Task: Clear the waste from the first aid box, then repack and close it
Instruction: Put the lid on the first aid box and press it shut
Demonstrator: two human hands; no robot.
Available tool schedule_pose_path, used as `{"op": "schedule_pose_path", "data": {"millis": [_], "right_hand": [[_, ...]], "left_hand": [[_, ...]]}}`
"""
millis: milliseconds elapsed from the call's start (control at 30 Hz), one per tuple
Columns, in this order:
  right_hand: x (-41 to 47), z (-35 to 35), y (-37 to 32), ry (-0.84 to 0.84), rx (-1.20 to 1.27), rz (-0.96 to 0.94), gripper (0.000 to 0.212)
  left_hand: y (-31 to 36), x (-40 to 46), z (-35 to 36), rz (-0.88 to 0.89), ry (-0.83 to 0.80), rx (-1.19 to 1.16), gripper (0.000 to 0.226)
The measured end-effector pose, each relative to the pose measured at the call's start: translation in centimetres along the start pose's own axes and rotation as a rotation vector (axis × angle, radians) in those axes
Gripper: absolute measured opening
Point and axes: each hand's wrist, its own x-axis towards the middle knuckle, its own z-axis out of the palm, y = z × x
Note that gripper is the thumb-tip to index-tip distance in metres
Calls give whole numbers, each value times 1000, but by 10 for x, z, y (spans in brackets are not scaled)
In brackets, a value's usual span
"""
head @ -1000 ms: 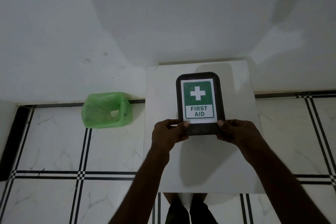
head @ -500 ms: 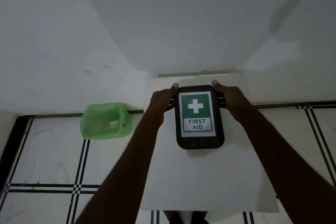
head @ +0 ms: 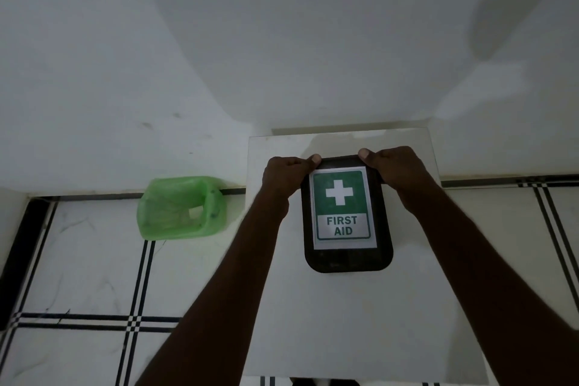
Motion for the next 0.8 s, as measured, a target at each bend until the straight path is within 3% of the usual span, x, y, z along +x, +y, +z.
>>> {"op": "schedule_pose_path", "data": {"millis": [233, 333, 467, 667, 800], "right_hand": [[-9, 8, 6, 95, 9, -43, 33], [-22, 5, 17, 99, -51, -63, 35], [-64, 2, 46, 10, -99, 44, 43], [-75, 1, 52, 56, 1, 93, 27], [-74, 5, 56, 86, 7, 78, 25]], "left_hand": [[-2, -10, 6, 35, 39, -7, 38], [-18, -26, -5, 60, -53, -88, 34], [-49, -62, -14, -40, -141, -98, 39], [-55, -74, -3, -35, 35, 7, 35], [-54, -75, 0, -26, 70, 25, 32]]}}
